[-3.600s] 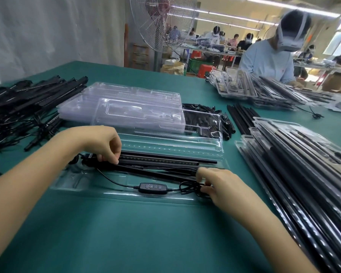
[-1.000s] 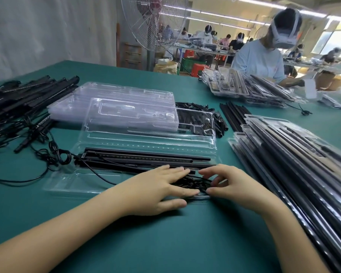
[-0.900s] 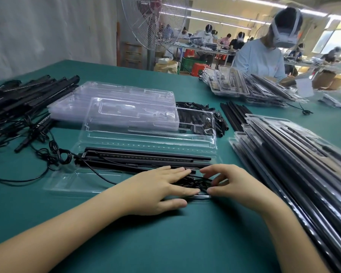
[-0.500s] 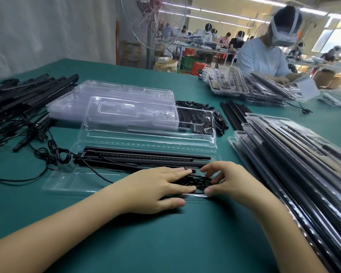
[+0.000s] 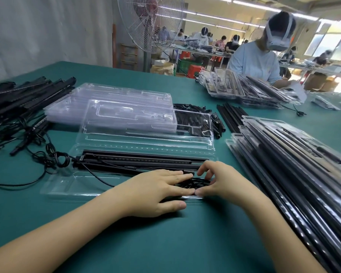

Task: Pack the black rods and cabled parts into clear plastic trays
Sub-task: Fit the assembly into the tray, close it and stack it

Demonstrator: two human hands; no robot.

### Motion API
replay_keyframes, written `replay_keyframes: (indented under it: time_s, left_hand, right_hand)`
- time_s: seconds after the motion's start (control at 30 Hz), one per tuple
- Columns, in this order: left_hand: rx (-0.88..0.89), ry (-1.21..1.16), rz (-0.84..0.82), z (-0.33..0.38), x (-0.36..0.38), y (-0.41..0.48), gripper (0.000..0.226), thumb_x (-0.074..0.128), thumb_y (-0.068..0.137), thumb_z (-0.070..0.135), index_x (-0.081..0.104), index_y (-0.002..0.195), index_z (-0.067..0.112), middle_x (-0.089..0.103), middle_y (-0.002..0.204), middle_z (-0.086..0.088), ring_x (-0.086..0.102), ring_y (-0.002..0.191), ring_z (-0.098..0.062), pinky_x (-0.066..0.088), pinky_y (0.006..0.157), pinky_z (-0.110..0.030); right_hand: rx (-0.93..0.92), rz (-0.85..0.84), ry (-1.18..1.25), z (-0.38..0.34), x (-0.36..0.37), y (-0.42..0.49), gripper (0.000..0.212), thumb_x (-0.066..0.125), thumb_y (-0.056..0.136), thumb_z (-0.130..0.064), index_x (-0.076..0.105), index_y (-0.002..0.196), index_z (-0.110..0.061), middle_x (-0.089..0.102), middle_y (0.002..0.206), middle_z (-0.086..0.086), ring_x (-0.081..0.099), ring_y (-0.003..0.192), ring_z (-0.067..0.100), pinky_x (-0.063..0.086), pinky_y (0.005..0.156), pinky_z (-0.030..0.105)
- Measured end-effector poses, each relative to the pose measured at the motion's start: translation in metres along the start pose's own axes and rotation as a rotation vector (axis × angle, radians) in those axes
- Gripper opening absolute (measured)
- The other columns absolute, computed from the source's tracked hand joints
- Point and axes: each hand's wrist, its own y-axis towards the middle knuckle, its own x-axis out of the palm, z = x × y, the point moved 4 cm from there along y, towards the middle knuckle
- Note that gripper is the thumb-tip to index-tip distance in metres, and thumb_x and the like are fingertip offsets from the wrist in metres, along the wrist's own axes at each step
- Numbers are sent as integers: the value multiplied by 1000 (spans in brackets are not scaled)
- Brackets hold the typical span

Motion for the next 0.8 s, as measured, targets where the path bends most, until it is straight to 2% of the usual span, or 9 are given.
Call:
replay_keyframes:
  time_s: [0.13, 0.23, 0.33, 0.43, 0.6, 0.63, 0.7, 0.77, 0.8]
  left_hand:
    - [4, 18, 23, 1, 0, 1, 47, 29, 97, 54, 27, 144, 46, 4, 156, 19, 5, 144, -1, 3, 115, -17]
    - [1, 10, 40, 1, -1, 1, 45, 32, 99, 48, 33, 144, 41, 10, 157, 16, 9, 144, -3, 9, 116, -21]
    - [6, 9, 39, 1, -2, 2, 43, 31, 101, 42, 34, 144, 37, 12, 157, 13, 11, 144, -5, 9, 116, -21]
    - [12, -2, 51, 1, -3, 3, 42, 33, 102, 39, 37, 143, 35, 15, 157, 11, 13, 144, -7, 10, 114, -21]
    - [41, 6, 90, 2, -6, 1, 41, 37, 101, 38, 42, 141, 33, 21, 156, 8, 18, 144, -10, 20, 115, -28]
    - [46, 10, 101, 2, -6, 1, 41, 37, 101, 38, 43, 141, 33, 22, 156, 8, 19, 144, -10, 21, 114, -29]
    - [43, 19, 108, 1, -6, 2, 40, 37, 101, 39, 44, 140, 33, 23, 156, 7, 20, 143, -10, 22, 114, -30]
    - [50, 23, 124, 2, -8, 1, 40, 38, 101, 38, 45, 139, 32, 25, 155, 6, 22, 143, -12, 23, 114, -30]
    - [61, 18, 140, 2, -9, 0, 40, 39, 101, 37, 46, 139, 31, 26, 155, 6, 23, 143, -12, 23, 114, -30]
  right_hand:
    - [53, -65, 5, -5, -4, 3, 37, 83, 66, -32, 57, 92, -28, 53, 84, -9, 52, 67, 3, 43, 57, 19]
    - [108, -155, 204, -2, -19, 12, 25, 78, 74, -28, 63, 93, -20, 66, 78, 3, 63, 58, 14, 53, 53, 25]
    - [228, 91, 393, 13, -40, 38, 31, 67, 86, -23, 58, 112, -11, 64, 106, 13, 66, 49, 20, 52, 42, 26]
    - [366, 298, 703, 24, -42, 65, 54, 59, 92, -18, 36, 139, -6, 44, 136, 21, 63, 50, 23, 48, 35, 23]
    - [493, 351, 1027, 22, -33, 88, 47, 55, 93, -15, 36, 133, 1, 41, 121, 23, 58, 62, 25, 47, 35, 20]
    - [504, 429, 981, 22, -36, 89, 47, 54, 92, -14, 35, 133, 0, 41, 122, 20, 57, 64, 26, 50, 41, 24]
    - [439, 648, 613, 10, -48, 85, 45, 52, 88, -13, 39, 130, -4, 44, 126, 17, 54, 78, 28, 50, 66, 35]
    - [216, 768, 338, -31, -52, 79, 31, 50, 86, -11, 52, 116, -7, 52, 118, 15, 47, 83, 21, 39, 75, 27]
    - [94, 717, 301, -58, -47, 78, 24, 49, 86, -10, 58, 108, -7, 58, 109, 13, 49, 80, 19, 38, 70, 21]
